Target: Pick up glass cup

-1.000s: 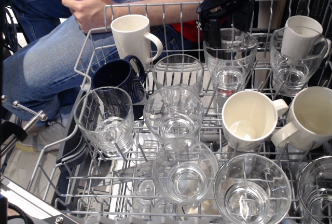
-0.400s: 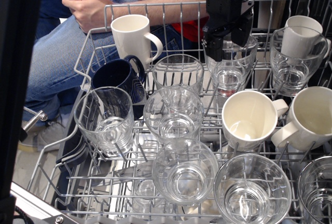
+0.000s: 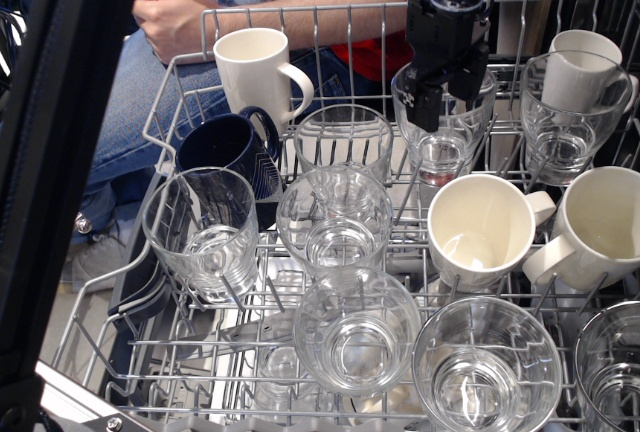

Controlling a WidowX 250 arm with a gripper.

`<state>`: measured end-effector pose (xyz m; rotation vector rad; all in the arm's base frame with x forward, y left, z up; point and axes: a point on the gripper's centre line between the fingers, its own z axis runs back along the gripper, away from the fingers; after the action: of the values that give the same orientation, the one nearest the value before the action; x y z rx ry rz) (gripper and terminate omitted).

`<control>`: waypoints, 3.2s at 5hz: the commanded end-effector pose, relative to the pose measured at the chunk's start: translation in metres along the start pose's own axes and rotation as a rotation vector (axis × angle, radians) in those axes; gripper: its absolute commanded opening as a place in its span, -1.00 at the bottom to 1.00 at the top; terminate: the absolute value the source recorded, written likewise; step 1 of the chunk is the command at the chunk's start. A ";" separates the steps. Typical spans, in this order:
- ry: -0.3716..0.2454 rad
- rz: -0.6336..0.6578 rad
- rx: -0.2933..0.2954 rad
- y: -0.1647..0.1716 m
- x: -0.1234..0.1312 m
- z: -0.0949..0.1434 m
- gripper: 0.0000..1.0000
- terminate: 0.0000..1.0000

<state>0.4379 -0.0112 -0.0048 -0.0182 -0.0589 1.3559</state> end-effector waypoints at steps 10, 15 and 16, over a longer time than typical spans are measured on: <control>0.114 -0.099 -0.245 0.001 0.003 0.043 -1.00 -1.00; 0.172 -0.099 -0.222 -0.012 -0.015 0.123 -1.00 -1.00; 0.165 -0.102 -0.215 -0.013 -0.012 0.130 -1.00 -1.00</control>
<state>0.4272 -0.0296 0.0541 -0.1787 0.1032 1.2520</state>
